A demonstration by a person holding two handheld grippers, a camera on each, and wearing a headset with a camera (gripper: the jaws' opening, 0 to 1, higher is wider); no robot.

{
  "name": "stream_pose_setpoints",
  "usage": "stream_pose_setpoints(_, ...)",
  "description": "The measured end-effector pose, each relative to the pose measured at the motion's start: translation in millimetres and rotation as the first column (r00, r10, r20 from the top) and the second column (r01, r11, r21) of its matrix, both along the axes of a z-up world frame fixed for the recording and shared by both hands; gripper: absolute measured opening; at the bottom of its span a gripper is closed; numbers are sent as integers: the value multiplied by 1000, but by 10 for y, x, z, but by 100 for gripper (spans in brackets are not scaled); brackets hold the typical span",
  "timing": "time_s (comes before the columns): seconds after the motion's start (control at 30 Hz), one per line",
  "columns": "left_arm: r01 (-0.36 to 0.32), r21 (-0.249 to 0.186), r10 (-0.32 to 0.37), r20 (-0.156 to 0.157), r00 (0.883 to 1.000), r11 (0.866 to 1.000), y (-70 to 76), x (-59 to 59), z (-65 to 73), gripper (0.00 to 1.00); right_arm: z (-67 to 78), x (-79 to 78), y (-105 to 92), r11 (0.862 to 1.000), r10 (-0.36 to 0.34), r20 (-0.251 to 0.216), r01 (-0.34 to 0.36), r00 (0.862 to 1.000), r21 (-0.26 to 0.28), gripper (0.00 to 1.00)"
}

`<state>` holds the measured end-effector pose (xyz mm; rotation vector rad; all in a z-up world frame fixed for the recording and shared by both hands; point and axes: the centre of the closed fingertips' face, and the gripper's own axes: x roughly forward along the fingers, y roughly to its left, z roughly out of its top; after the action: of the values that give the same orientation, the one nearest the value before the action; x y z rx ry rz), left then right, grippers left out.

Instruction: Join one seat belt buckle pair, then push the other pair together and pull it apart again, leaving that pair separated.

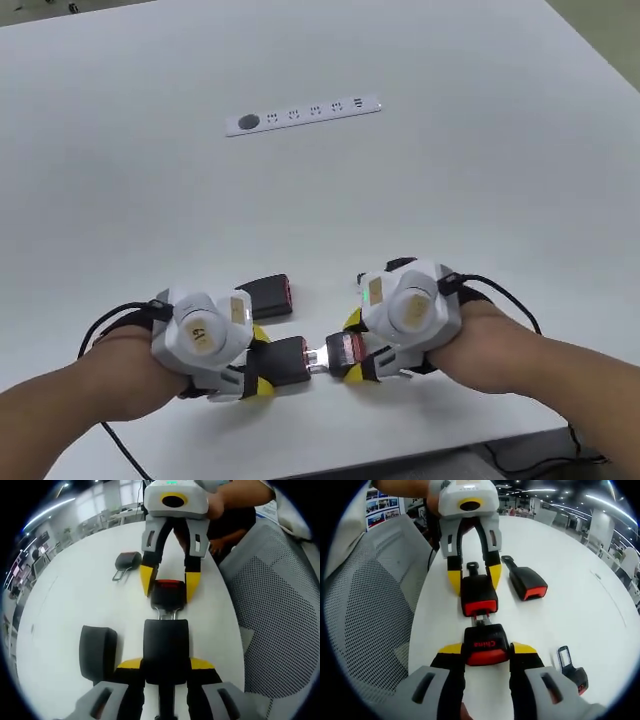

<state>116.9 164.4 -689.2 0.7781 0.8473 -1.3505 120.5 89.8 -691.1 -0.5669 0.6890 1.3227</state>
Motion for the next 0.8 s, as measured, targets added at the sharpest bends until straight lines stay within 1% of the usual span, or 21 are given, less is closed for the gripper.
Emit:
stream_pose_setpoints(0.13,8,6,-8,1,1000,1000,5,3,-4,32,0,-4,36,999,19,18,-19,1000,-28,32)
stream_pose_setpoints(0.37,8,1,-8,-1,1000,1000,29,23,-29,32,-4,-1,47,998,32,30,-31,999,-49,32)
stream_pose_setpoints(0.57,13,4,-13,-1,1000,1000,25,16,-27,32,4,-11,60,998,43,31,-41,999,-45,31)
stream_pose_setpoints(0.67,15,9,-15,-1,1000,1000,23,18,-29,32,3,-3,58,999,39,30,-38,999,-34,31)
stream_pose_setpoints(0.8,12,2,-12,0,1000,1000,19,15,-24,32,5,-4,68,999,31,25,-30,999,-24,31)
